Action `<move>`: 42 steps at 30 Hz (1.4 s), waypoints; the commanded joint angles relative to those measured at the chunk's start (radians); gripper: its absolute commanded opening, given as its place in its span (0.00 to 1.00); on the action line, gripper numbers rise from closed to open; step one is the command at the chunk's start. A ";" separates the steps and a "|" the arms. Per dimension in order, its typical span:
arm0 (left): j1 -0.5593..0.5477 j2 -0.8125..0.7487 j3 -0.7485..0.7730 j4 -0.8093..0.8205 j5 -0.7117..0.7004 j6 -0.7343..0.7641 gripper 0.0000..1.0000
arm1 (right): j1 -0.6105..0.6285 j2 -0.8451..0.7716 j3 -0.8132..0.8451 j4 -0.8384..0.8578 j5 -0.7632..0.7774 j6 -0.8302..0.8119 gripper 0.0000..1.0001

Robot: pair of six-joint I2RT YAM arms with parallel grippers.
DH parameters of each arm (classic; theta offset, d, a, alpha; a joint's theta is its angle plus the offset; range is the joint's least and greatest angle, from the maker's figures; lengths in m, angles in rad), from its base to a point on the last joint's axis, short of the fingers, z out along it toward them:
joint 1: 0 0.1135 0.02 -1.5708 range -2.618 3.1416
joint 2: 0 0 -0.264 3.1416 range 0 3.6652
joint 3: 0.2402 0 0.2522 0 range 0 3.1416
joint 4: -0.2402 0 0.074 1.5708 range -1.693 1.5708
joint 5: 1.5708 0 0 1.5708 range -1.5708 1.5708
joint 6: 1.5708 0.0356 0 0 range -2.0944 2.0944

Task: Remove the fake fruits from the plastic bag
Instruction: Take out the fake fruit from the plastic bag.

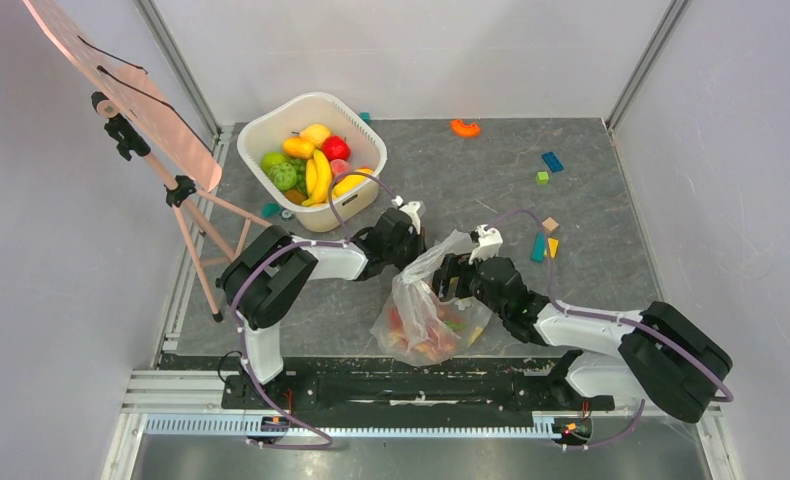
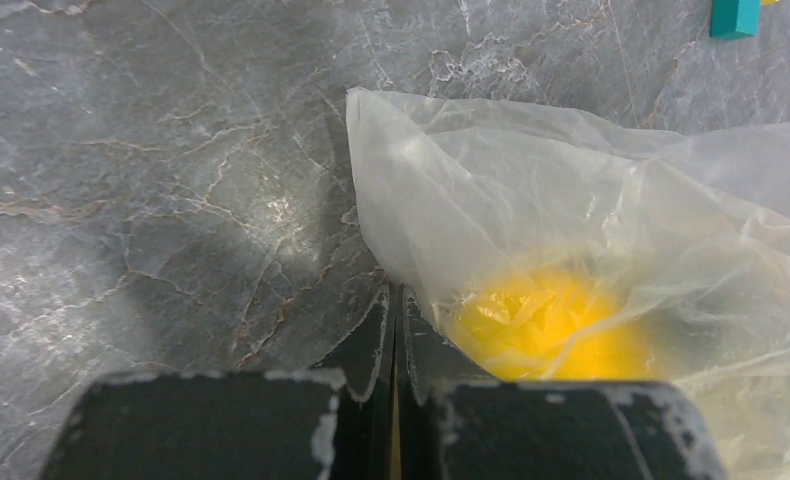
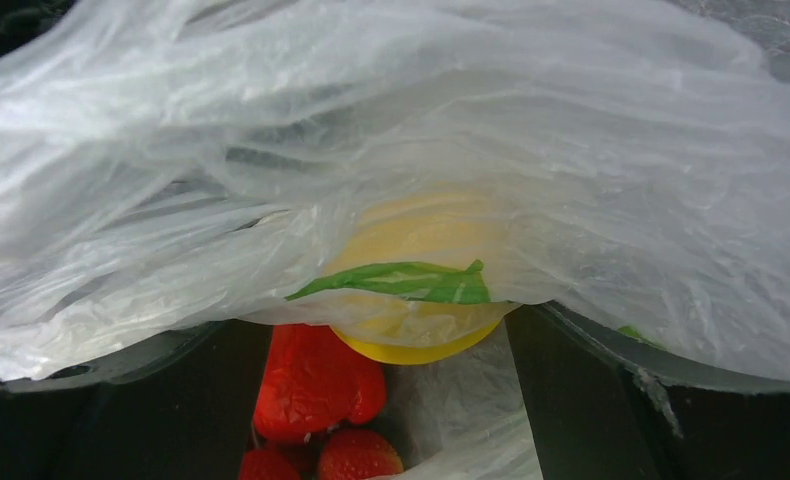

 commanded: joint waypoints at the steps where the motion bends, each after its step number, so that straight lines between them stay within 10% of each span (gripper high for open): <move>1: -0.024 -0.017 -0.023 -0.023 0.051 -0.027 0.02 | -0.003 0.035 0.046 0.002 0.028 0.009 0.86; 14: -0.026 -0.030 -0.039 -0.014 0.079 -0.017 0.02 | -0.004 0.175 0.085 0.043 0.025 0.009 0.88; 20: -0.025 -0.037 -0.049 -0.017 0.069 -0.014 0.02 | -0.004 0.180 0.087 0.028 0.024 0.003 0.71; 42: -0.023 -0.053 -0.088 -0.040 0.003 -0.007 0.02 | -0.004 -0.408 0.012 -0.541 -0.032 -0.081 0.60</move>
